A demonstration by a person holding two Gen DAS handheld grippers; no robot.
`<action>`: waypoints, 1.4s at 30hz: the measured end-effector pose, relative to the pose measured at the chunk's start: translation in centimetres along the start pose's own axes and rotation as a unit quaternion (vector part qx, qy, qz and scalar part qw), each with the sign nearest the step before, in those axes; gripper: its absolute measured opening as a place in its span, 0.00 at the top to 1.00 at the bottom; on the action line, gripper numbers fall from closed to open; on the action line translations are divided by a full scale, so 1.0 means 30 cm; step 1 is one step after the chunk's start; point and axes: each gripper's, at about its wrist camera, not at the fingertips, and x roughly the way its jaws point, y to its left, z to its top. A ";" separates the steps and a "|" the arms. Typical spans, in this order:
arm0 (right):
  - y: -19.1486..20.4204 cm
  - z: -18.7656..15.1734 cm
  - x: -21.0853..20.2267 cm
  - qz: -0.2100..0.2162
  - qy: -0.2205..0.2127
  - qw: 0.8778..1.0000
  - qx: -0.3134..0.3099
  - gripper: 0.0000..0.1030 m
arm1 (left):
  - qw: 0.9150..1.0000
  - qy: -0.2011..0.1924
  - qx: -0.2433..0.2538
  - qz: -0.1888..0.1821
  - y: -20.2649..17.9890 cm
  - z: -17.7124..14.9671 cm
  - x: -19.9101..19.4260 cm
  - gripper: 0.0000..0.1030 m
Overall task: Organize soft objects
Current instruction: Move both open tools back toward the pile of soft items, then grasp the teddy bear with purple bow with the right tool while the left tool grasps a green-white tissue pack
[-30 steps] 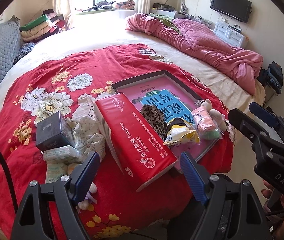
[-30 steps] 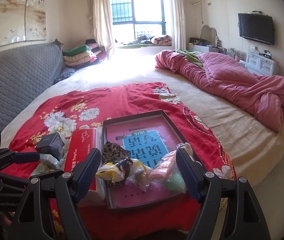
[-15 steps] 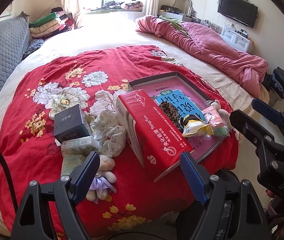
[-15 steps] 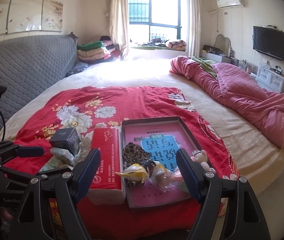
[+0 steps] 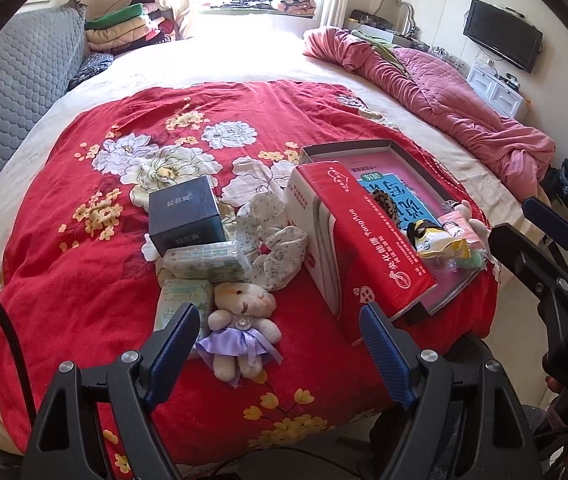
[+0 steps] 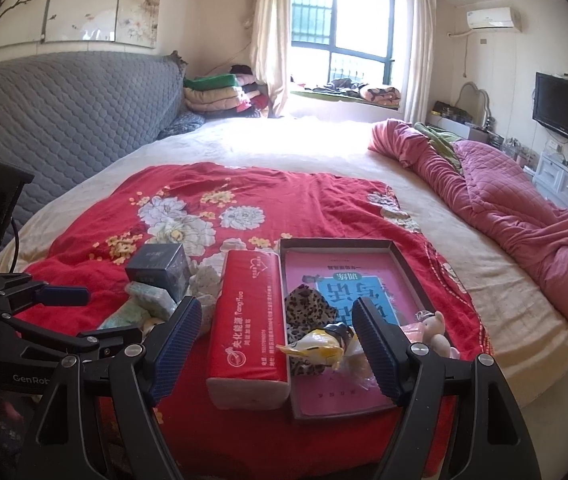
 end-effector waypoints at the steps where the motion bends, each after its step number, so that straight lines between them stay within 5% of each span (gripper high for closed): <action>1: 0.007 -0.002 0.003 0.002 0.000 1.000 -0.003 0.24 | 1.000 0.002 -0.003 0.000 0.014 -0.004 0.004 0.21; 17: 0.111 -0.021 0.061 0.030 0.022 0.998 -0.045 0.24 | 0.997 0.044 -0.058 0.028 0.253 -0.121 0.064 0.21; 28: 0.272 -0.076 0.145 0.092 0.057 0.990 -0.086 0.23 | 0.992 0.052 -0.111 0.030 0.400 -0.139 0.122 0.21; 42: 0.496 -0.208 0.380 0.154 0.142 0.973 -0.100 0.23 | 0.991 0.074 -0.107 0.008 0.412 -0.076 0.281 0.21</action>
